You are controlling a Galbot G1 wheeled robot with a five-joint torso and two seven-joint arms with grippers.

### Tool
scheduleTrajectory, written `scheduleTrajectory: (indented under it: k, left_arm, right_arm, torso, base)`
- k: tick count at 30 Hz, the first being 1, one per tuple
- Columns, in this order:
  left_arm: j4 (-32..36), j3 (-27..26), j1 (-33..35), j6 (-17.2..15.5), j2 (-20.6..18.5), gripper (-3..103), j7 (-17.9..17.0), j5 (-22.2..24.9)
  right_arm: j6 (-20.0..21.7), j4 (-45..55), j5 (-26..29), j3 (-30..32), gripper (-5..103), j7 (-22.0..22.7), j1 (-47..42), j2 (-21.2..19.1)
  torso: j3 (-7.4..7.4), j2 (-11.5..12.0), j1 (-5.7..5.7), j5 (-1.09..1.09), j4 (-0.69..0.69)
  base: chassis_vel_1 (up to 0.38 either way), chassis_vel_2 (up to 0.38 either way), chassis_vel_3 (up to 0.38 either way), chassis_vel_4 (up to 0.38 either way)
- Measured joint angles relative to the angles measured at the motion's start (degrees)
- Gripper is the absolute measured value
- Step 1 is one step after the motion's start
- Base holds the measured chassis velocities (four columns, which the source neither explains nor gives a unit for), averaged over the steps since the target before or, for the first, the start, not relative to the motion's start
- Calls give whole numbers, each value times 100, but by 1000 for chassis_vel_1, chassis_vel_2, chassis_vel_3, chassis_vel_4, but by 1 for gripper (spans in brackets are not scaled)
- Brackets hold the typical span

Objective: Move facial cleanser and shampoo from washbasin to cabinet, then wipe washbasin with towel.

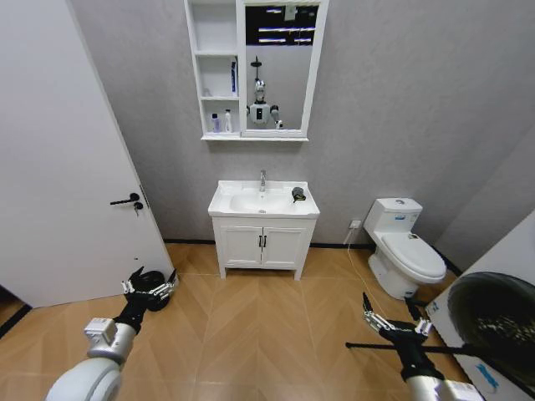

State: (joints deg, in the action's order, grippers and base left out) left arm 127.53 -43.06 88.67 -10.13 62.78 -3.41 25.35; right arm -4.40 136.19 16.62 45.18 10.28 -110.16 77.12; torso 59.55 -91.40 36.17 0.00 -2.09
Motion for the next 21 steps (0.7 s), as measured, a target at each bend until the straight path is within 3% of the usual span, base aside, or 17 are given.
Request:
scheduleTrajectory:
  k: [21]
  left_arm:
    - [0,0,0,0,0,100,1,0]
  right_arm:
    - [0,0,0,0,100,0,0,0]
  torso:
    - [0,0,0,0,0]
  base:
    - [0,0,0,0]
